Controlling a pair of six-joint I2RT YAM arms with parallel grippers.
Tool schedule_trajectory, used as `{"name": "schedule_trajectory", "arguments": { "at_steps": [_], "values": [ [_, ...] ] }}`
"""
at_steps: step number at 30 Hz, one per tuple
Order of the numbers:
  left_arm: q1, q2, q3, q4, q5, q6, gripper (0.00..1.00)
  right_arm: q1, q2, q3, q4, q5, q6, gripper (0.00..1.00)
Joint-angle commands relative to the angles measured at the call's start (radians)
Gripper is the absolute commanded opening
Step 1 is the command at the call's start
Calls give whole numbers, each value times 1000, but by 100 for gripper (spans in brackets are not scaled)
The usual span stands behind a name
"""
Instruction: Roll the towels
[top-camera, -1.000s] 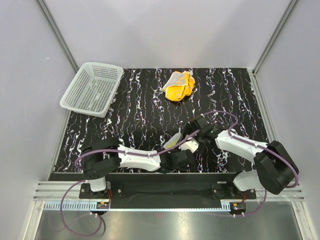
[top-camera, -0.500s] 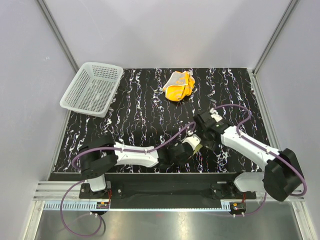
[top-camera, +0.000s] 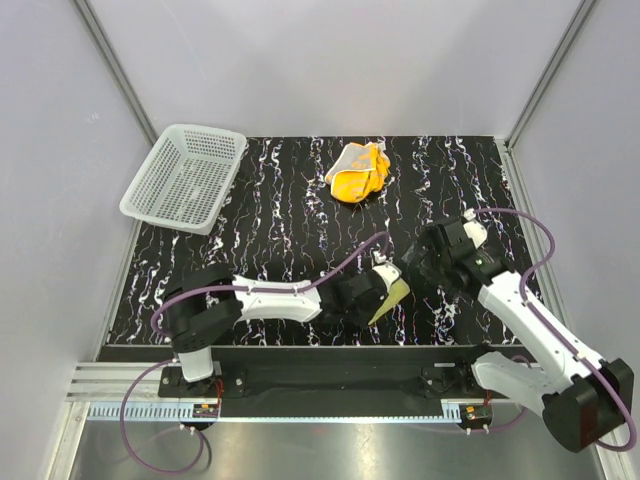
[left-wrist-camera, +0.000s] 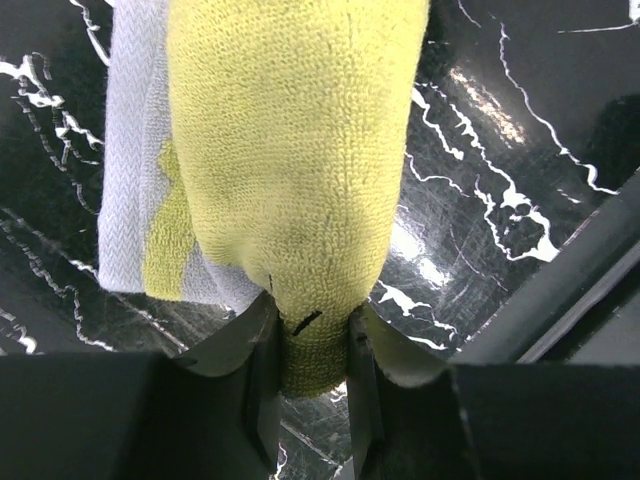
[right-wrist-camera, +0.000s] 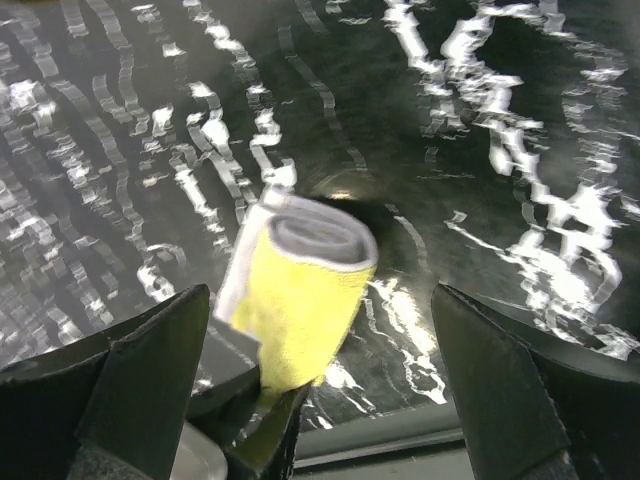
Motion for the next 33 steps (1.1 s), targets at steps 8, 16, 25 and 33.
{"name": "schedule_trajectory", "arguments": {
  "at_steps": [8, 16, 25, 33],
  "values": [
    [219, 46, 34, -78, 524, -63, 1, -5, -351, -269, 380, -349, -60, 98],
    [343, 126, -4, 28, 783, -195, 3, -4, -358, -348, 455, -459, -49, 95],
    [497, 172, -155, 428, 1048, -476, 3, -4, -326, -463, 559, -454, 23, 90],
    [543, 218, -133, 448, 1095, -503, 3, -4, -176, -502, 732, -448, 21, 89]
  ]
}}
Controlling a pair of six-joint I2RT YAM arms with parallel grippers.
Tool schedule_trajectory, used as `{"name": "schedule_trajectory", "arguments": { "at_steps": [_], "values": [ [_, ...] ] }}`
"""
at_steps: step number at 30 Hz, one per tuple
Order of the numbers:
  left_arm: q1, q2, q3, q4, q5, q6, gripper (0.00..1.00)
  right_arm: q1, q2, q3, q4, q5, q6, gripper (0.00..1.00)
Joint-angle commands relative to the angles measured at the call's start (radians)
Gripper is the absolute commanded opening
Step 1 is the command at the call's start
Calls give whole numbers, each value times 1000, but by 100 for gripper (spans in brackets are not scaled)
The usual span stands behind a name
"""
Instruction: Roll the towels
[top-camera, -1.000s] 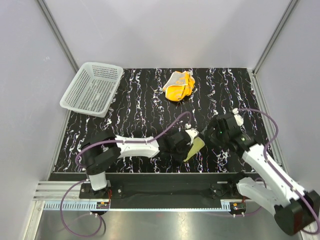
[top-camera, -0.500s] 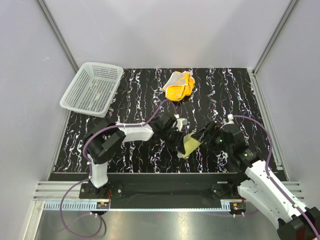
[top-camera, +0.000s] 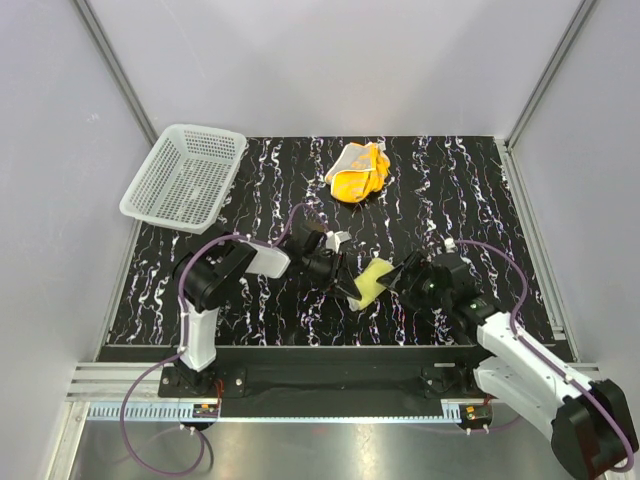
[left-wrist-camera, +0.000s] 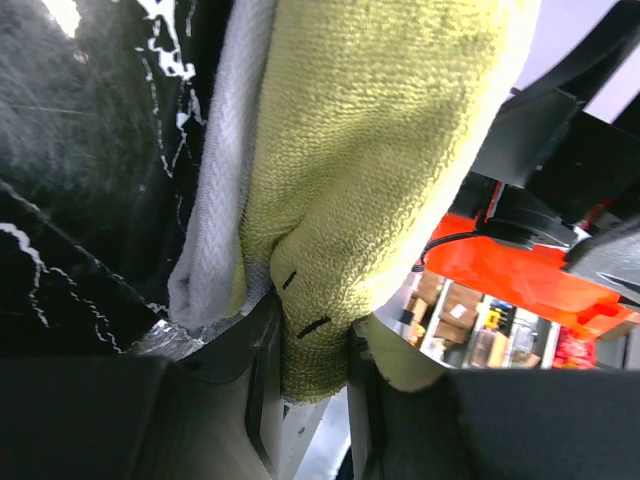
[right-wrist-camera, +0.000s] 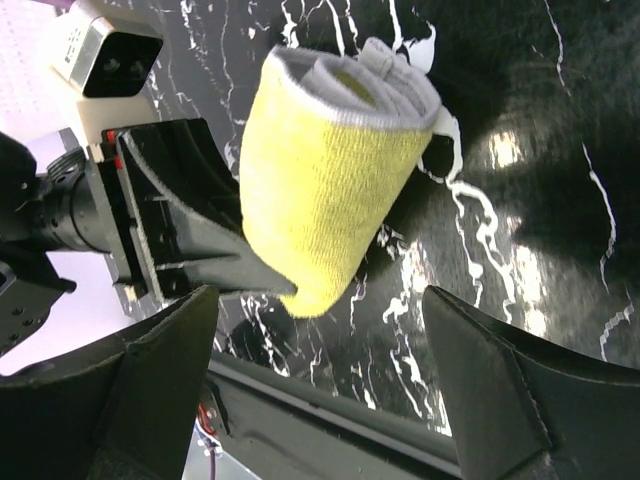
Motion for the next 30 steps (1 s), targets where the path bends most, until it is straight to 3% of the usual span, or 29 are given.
{"name": "schedule_trajectory", "arguments": {
  "at_steps": [1, 20, 23, 27, 30],
  "values": [
    [12, 43, 11, 19, 25, -27, 2, -4, 64, -7, 153, -16, 2, 89],
    [23, 117, 3, 229, 112, -201, 3, 81, 528, 1, 581, 16, 16, 85],
    [22, 115, -4, 257, 120, -222, 4, 107, 596, 6, 634, 20, 30, 75],
    [25, 111, -17, 265, 114, -228, 6, 119, 625, 1, 661, 22, 28, 50],
    [28, 102, -32, 269, 103, -230, 18, 122, 607, -2, 649, 25, 21, 44]
  ]
}}
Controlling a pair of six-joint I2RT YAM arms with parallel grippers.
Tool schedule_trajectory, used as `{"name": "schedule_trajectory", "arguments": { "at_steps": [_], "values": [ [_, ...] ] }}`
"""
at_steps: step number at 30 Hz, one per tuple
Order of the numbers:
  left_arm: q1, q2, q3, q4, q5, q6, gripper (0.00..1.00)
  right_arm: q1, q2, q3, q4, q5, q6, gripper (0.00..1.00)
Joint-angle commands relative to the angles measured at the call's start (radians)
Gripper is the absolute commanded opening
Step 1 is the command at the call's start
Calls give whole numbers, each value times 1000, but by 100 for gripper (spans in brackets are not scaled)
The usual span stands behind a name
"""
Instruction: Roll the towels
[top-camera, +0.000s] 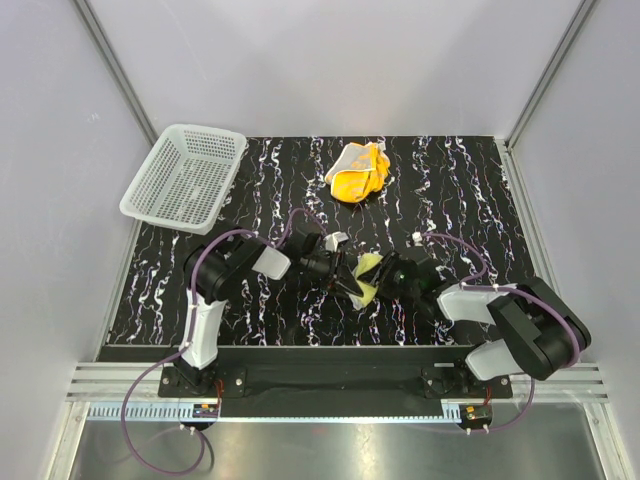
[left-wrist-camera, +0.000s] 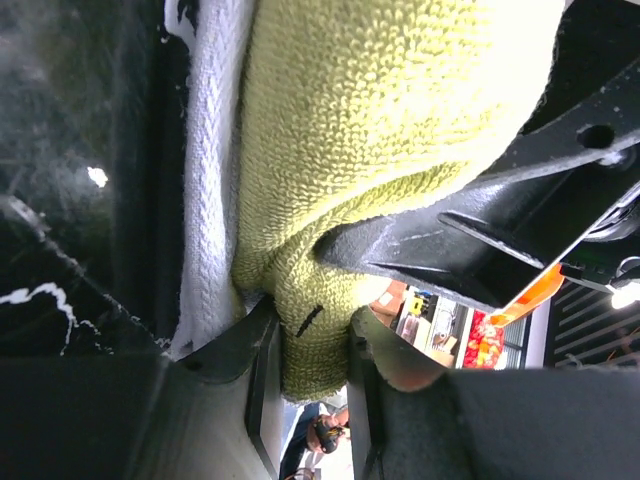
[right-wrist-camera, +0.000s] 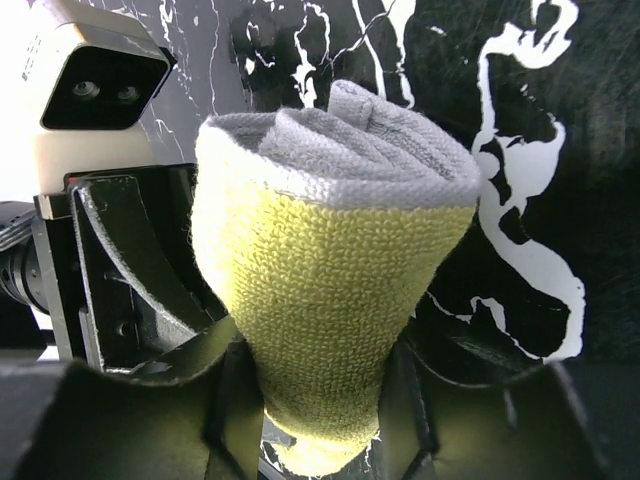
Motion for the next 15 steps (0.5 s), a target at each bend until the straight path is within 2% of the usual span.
{"name": "schedule_trajectory", "arguments": {
  "at_steps": [1, 2, 5, 6, 7, 9, 12, 15],
  "values": [
    [3, -3, -24, 46, -7, -14, 24, 23, -14, -1, 4, 6, -14, 41],
    [4, -9, -32, 47, -12, -13, 38, 23, -21, 4, -6, 9, -20, 40],
    [20, -61, -64, 27, -45, 15, 54, 23, -82, 27, -72, 26, -44, 40],
    [26, -99, -74, 6, -67, 32, 57, 21, -98, 36, -115, 32, -52, 40],
    [36, -122, -77, -59, -84, 51, 58, 23, -115, 56, -140, 39, -67, 40],
    [50, -200, -89, -120, -131, 110, 71, 21, -153, 100, -218, 58, -87, 40],
    [92, -323, -106, -250, -214, 182, 74, 21, -196, 145, -298, 68, -123, 40],
    [182, -464, -145, -356, -319, 208, 75, 21, -233, 207, -361, 66, -147, 40]
  ]
}}
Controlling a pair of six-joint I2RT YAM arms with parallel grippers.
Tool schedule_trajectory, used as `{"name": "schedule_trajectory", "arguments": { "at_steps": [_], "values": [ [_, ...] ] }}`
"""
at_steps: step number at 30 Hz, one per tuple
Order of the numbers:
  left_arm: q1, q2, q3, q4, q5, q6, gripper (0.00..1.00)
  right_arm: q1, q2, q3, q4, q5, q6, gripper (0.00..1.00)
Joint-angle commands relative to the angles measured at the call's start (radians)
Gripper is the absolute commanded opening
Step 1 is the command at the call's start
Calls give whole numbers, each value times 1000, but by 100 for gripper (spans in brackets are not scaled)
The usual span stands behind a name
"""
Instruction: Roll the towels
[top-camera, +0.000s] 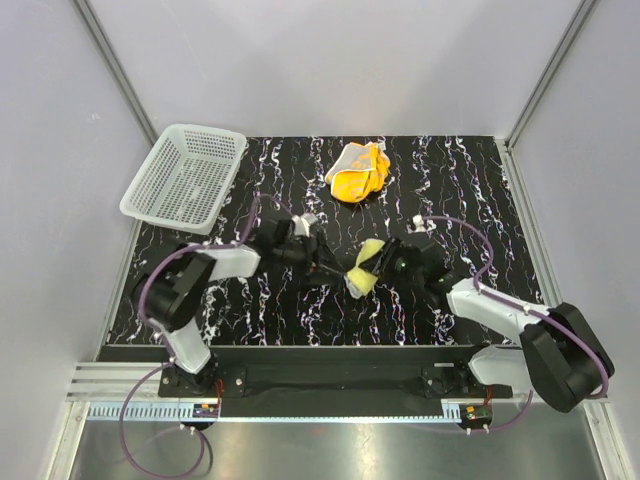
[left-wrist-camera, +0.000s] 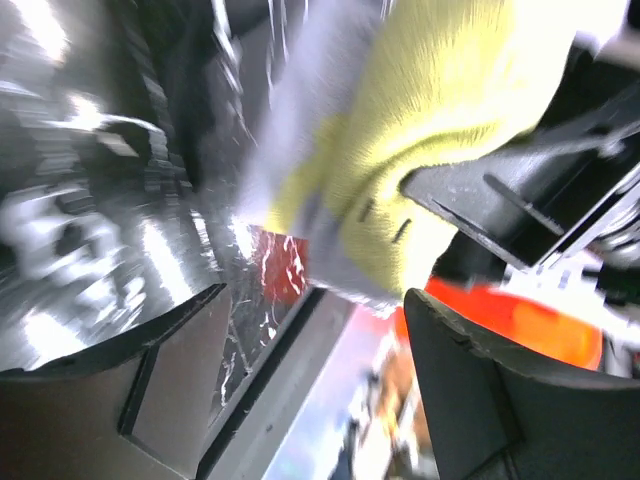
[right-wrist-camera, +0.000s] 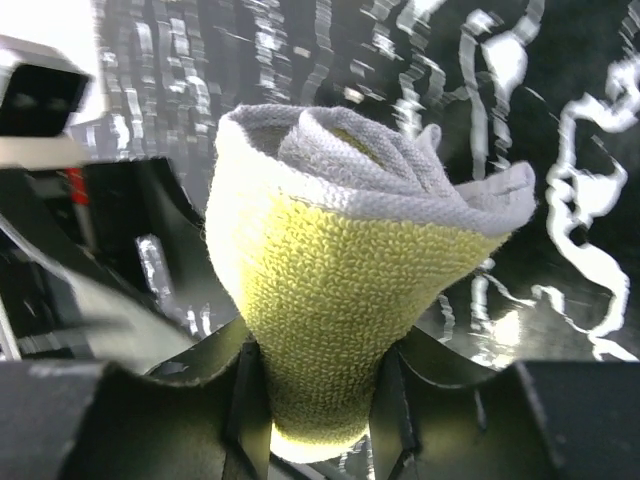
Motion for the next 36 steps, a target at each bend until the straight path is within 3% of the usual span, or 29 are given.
{"name": "schedule_trajectory", "arguments": {
  "at_steps": [1, 6, 9, 10, 15, 24, 36],
  "values": [
    [133, -182, -40, -162, -180, 77, 75, 10, -63, 84, -97, 28, -65, 40],
    [348, -433, -27, -431, -457, 163, 76, 10, -141, 124, -202, 23, -88, 40],
    [407, -530, 37, -552, -673, 192, 78, 10, -176, 137, -247, 20, -108, 40],
    [436, -547, 56, -635, -734, 189, 81, 10, -184, 140, -256, 19, -114, 41],
    [528, -564, 136, -743, -932, 195, 85, 10, -211, 156, -292, -15, -125, 41],
    [704, -526, 166, -740, -1004, 146, 86, 9, -247, 160, -338, -35, -139, 41],
    [793, -340, 234, -627, -978, 108, 84, 9, -253, 125, -330, -52, -133, 41]
  ]
}}
